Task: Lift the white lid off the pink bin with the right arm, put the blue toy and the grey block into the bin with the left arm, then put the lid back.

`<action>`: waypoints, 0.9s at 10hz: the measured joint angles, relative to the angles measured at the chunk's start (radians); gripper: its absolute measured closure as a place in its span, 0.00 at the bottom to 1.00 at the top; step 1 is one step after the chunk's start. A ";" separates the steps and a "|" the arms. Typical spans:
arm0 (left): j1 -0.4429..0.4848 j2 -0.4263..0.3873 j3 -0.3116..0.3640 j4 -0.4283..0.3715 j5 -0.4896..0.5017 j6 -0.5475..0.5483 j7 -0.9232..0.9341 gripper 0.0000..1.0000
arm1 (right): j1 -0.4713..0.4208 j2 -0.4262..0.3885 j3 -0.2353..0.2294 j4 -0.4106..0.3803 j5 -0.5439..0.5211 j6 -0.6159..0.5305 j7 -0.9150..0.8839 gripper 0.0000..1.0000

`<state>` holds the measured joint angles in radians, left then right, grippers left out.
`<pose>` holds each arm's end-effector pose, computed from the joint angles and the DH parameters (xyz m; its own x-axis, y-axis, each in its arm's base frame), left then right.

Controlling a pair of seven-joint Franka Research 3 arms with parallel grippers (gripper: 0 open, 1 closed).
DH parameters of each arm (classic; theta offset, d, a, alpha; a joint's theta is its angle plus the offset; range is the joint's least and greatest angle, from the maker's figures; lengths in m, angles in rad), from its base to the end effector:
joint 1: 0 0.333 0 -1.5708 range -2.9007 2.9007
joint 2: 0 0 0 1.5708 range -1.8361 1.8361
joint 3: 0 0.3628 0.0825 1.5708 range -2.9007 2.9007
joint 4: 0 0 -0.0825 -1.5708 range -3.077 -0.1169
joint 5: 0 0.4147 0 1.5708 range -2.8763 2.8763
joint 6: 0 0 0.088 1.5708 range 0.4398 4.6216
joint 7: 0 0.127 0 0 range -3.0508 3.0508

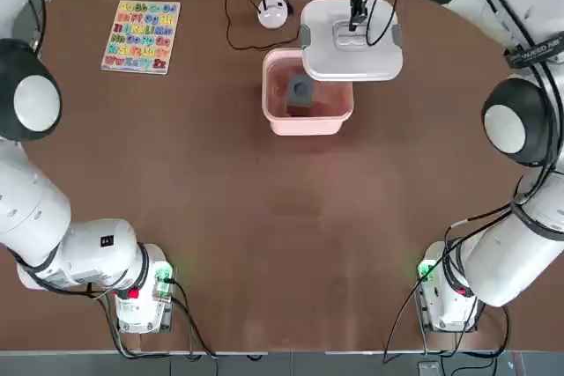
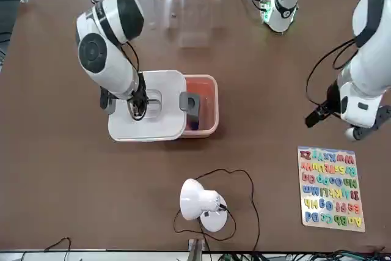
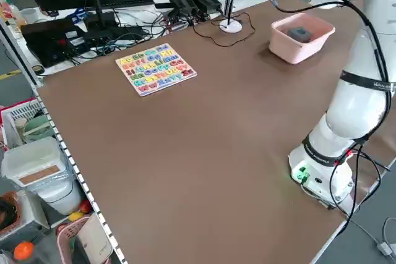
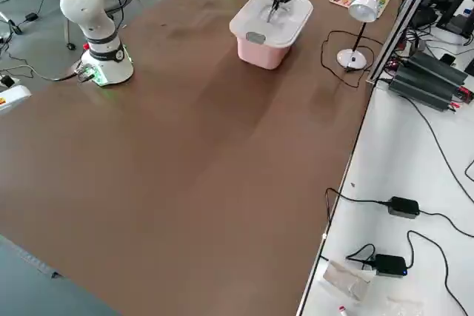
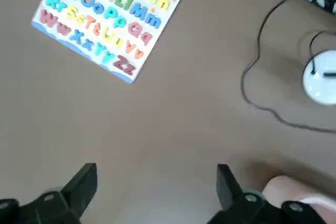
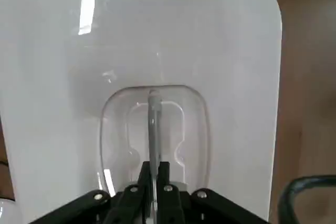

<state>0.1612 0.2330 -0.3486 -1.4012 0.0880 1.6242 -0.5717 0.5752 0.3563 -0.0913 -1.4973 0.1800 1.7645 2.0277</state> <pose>0.6614 -0.0868 0.6030 0.9254 0.3789 0.0080 0.3789 -0.9254 -0.0055 0.6081 0.3510 0.4754 -0.0173 -0.9961 -0.0867 -0.9898 0.0048 0.1423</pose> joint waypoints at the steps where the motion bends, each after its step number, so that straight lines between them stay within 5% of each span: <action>1: 0.011 -0.025 0.019 -0.005 -0.004 -0.023 0.103 0.00 | 0.022 0.023 0.001 -0.004 0.000 0.034 0.025 0.93; 5: -0.074 -0.127 0.177 -0.016 -0.036 -0.127 0.467 0.00 | 0.089 0.079 0.003 -0.007 0.063 0.132 0.074 0.93; 7: -0.158 -0.165 0.276 -0.017 -0.056 -0.132 0.517 0.00 | 0.134 0.113 0.003 -0.008 0.066 0.172 0.110 0.93; 9: -0.160 -0.173 0.298 -0.018 -0.082 -0.132 0.524 0.00 | 0.161 0.135 0.003 -0.008 0.067 0.187 0.122 0.93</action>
<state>0.0011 0.0597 -0.0507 -1.4195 0.0055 1.4923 -0.0482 0.7362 0.4911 -0.0881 -1.5052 0.2471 1.9519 2.1497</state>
